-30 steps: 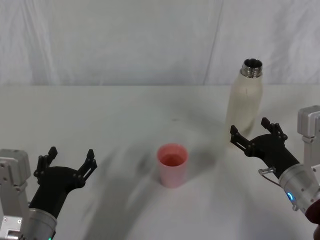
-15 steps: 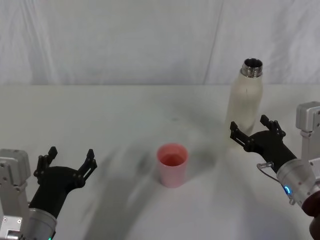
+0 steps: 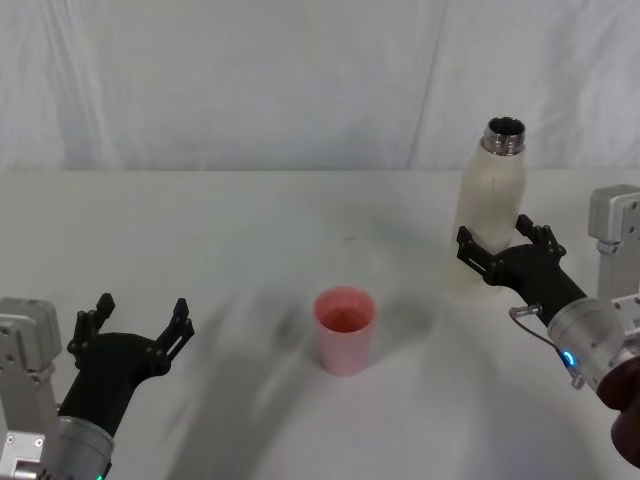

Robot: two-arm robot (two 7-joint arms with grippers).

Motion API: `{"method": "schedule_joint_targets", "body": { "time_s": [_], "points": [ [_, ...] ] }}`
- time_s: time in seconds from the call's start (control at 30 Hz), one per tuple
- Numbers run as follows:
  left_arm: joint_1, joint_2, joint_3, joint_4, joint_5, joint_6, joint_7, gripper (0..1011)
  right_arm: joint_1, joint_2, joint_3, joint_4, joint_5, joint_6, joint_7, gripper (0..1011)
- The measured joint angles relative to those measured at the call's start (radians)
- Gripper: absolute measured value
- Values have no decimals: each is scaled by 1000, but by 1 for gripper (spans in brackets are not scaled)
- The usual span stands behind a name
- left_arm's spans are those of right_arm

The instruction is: Grasp the thermos with one hand and pour water into the cup lid.

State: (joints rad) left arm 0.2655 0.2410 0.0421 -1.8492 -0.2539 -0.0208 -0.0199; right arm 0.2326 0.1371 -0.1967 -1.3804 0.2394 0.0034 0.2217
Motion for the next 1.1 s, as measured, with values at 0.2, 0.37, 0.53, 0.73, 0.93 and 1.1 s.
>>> {"method": "schedule_joint_targets", "body": {
  "time_s": [0.2, 0.37, 0.53, 0.73, 0.93, 1.1],
  "points": [
    [0, 0, 0, 0, 0, 0, 0, 1001, 20, -4, -2, 25, 3, -5, 0, 1002],
    [0, 0, 0, 0, 0, 0, 0, 1001, 34, -6, -4, 45, 4, -9, -1, 1002],
    [0, 0, 0, 0, 0, 0, 0, 1001, 42, -8, -4, 62, 4, -11, -4, 1002],
    [0, 0, 0, 0, 0, 0, 0, 1001, 53, -11, -5, 82, 6, -14, -5, 1002],
    [0, 0, 0, 0, 0, 0, 0, 1001, 64, -15, -9, 97, 6, -18, -4, 1002],
    [0, 0, 0, 0, 0, 0, 0, 1001, 78, -19, -13, 115, 5, -22, -1, 1002]
  ]
}}
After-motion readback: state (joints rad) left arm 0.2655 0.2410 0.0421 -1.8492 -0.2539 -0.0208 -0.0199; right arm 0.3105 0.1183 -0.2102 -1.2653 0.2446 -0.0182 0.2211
